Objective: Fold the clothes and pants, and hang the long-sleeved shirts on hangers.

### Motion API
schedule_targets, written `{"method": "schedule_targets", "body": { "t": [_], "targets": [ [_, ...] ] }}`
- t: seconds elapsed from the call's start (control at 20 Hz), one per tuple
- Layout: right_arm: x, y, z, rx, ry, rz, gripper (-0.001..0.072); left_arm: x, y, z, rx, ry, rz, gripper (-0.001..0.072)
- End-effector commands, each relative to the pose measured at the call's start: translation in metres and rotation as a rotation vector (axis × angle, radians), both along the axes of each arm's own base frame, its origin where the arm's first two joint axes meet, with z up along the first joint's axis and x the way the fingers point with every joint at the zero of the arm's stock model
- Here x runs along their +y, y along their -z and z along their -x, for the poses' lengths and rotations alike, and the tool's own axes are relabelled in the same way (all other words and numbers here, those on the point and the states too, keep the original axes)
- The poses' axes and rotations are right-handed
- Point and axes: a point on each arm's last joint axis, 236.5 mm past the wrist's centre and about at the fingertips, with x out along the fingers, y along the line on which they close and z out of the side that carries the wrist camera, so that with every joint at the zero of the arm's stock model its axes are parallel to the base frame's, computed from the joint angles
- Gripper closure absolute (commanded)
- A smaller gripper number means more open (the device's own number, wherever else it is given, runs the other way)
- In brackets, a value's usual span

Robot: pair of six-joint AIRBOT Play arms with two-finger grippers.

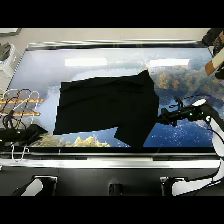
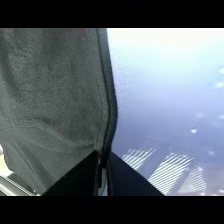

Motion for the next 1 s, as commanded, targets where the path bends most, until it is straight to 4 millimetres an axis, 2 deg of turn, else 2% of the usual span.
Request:
{"method": "schedule_targets", "body": {
  "t": [0.0,0.15,0.25,0.35,0.65,0.9,0.95],
  "targets": [
    [0.004,-0.002,0.004,0.014,-0.01,-0.019,0.0681,-0.011,0.018,0.001,-0.036,-0.037,0.04,0.0157],
    [0.012,-0.01,0.005,0.021,-0.006,-0.066,0.0681,-0.013,0.036,0.004,-0.046,-0.074,0.033,0.0157],
    [0.017,-0.014,0.006,0.028,-0.008,-0.092,0.0681,-0.003,0.042,-0.004,-0.074,-0.132,0.005,0.0157],
    [0.019,-0.017,0.01,0.04,-0.018,-0.108,0.0681,-0.002,0.044,-0.013,-0.095,-0.16,0.022,0.0158],
    [0.019,-0.029,0.008,0.008,-0.023,-0.097,0.0681,-0.018,0.054,-0.031,-0.111,-0.193,0.162,0.0158],
    [0.018,-0.035,0.007,-0.007,-0.027,-0.09,0.0681,-0.033,0.071,-0.026,-0.056,-0.155,0.195,0.0158],
    [0.018,-0.036,0.007,-0.012,-0.027,-0.088,0.0681,-0.038,0.075,-0.024,-0.041,-0.142,0.202,0.0188]
  ]
}}
